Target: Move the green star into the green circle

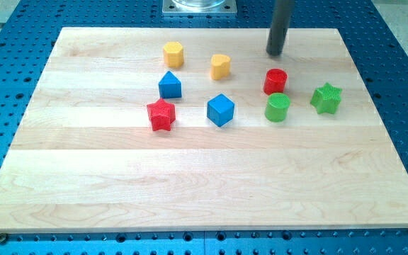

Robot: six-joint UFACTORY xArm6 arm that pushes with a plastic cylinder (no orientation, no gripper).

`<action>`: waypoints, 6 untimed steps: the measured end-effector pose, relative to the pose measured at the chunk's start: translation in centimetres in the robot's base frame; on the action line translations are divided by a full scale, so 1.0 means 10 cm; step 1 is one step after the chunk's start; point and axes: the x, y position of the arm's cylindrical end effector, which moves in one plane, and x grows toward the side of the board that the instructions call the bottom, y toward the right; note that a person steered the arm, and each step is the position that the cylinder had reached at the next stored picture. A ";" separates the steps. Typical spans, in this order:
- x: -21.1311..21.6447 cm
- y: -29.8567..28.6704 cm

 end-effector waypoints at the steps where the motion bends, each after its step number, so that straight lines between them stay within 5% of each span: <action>1: 0.37 0.79; 2: 0.50 1.72; 4: 1.21 1.17; 6: 1.43 0.20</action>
